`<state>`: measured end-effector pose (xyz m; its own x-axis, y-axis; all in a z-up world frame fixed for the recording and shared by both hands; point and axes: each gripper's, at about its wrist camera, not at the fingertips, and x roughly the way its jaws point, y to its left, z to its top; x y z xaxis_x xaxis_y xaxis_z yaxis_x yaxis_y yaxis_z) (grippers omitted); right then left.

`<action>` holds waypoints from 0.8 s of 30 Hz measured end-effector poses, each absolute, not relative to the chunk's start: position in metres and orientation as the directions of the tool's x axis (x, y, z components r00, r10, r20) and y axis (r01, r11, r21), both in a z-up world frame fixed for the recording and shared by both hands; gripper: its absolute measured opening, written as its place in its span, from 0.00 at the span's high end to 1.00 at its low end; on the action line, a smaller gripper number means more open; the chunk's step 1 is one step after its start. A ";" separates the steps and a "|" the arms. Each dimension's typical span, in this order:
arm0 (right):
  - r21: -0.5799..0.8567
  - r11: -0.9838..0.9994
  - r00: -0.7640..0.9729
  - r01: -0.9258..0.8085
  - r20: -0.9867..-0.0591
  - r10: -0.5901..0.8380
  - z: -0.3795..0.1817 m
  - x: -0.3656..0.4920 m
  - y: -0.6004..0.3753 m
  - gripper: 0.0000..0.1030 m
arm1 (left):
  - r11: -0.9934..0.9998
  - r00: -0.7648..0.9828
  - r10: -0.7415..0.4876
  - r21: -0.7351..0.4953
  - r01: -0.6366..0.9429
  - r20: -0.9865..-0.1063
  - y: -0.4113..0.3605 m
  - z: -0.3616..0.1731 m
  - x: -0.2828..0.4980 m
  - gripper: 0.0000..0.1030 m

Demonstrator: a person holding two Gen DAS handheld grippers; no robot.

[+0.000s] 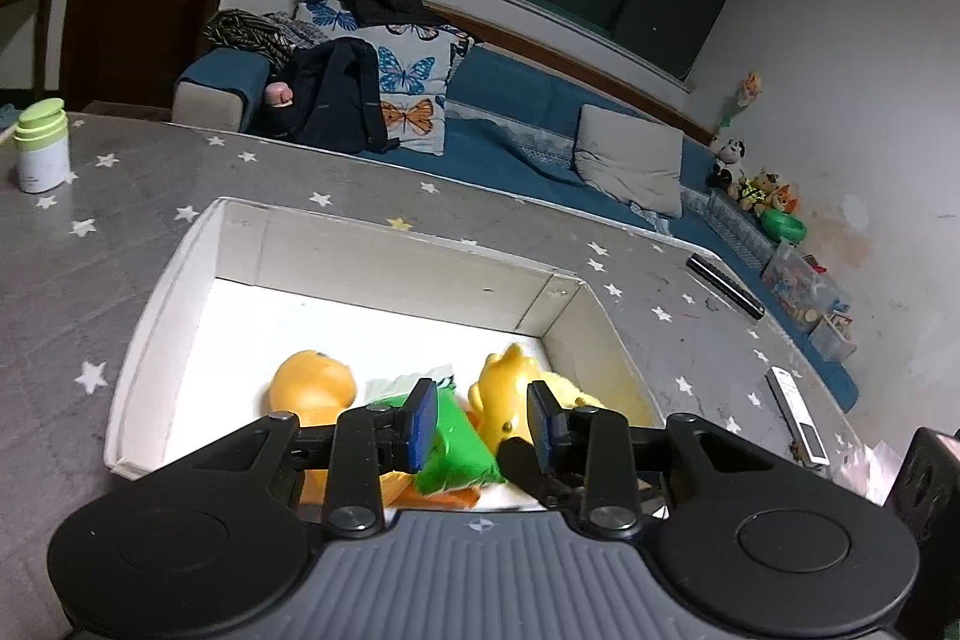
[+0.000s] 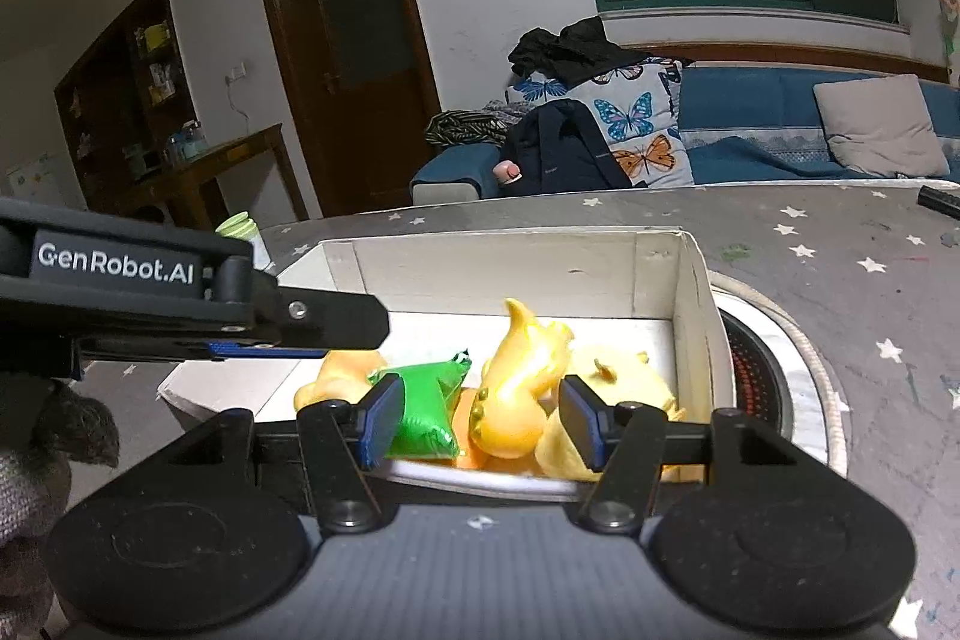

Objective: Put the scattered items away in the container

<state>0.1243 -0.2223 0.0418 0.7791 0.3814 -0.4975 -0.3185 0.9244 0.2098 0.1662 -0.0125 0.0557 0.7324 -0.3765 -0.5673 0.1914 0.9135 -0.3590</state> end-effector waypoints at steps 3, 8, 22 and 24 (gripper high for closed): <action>0.207 0.922 0.779 -0.327 -0.494 0.387 0.044 0.115 -0.223 0.43 | 0.919 0.735 -0.368 -0.343 0.195 -0.570 -0.012 0.057 0.155 0.66; 0.199 0.921 0.784 -0.335 -0.483 0.389 0.048 0.094 -0.224 0.28 | 0.935 0.747 -0.339 -0.291 0.202 -0.572 -0.012 0.059 0.132 0.66; 0.159 0.930 0.793 -0.332 -0.487 0.366 0.050 0.043 -0.226 0.00 | 0.969 0.762 -0.247 -0.172 0.179 -0.598 -0.016 0.048 0.080 0.65; 0.154 0.930 0.789 -0.334 -0.494 0.365 0.049 0.038 -0.225 0.00 | 0.973 0.762 -0.232 -0.157 0.172 -0.604 -0.016 0.046 0.075 0.65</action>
<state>0.0378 -0.2251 0.0490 0.7892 0.3649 -0.4940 -0.3337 0.9300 0.1540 0.0750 -0.0158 0.0464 0.7625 -0.2321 -0.6040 0.1717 0.9726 -0.1570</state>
